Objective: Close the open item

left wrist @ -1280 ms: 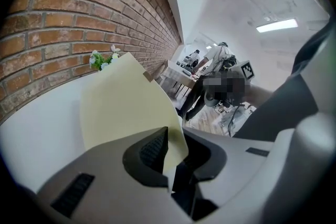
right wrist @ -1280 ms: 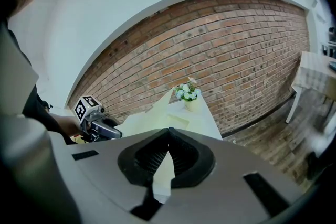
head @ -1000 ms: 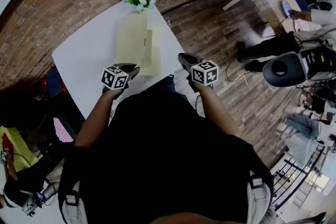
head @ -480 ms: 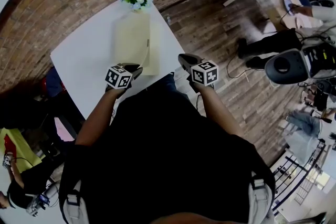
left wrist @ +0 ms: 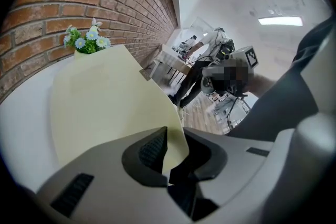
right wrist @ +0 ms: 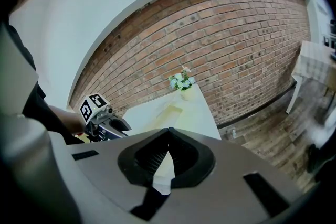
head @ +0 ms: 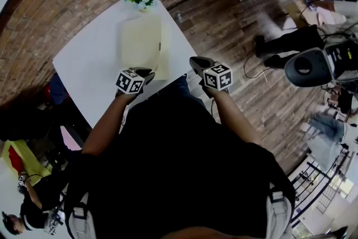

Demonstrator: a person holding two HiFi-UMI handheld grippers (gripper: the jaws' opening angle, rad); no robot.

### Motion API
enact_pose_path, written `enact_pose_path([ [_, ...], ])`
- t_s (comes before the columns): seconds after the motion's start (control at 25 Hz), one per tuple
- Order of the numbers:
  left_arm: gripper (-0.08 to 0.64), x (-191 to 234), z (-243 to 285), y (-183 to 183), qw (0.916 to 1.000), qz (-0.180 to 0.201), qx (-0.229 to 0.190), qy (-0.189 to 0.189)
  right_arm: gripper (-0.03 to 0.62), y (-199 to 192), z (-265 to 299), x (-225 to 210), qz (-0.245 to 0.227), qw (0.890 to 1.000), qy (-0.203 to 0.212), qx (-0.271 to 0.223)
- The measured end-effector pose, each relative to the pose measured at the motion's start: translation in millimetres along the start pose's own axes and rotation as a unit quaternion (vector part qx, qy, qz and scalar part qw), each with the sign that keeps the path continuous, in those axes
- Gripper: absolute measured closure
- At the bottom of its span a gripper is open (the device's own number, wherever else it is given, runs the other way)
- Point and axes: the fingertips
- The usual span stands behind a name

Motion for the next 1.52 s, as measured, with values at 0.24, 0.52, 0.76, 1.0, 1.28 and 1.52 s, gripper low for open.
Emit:
enact_pose_path([
  [0.24,0.492,0,15,-2,0.9999,-0.001,0.015,-0.009,0.572,-6,-2,-11,0.005,1.0,-0.002,0.008],
  [0.52,0.491,1,29,-5,0.9994,-0.007,0.029,-0.018,0.572,-10,3,-19,0.01,1.0,-0.001,0.022],
  [0.76,0.488,1,43,-10,0.9986,-0.013,0.044,-0.026,0.572,-11,9,-27,0.009,0.999,0.001,0.034],
  [1.0,0.485,-2,53,-13,0.9976,-0.017,0.059,-0.033,0.572,-11,13,-29,0.009,0.999,0.005,0.043],
  [1.28,0.48,1,67,-20,0.9963,-0.02,0.073,-0.04,0.572,-17,18,-34,0.015,0.998,0.008,0.054],
  [1.52,0.476,1,81,-27,0.9948,-0.029,0.083,-0.052,0.572,-24,19,-43,0.026,0.998,0.009,0.061],
])
Point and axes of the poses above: the fingertips, and each gripper's own axes: z forward along the fingers, x to its left, y out of its top, and after that the axes turned 14 degrees about z, right-handed
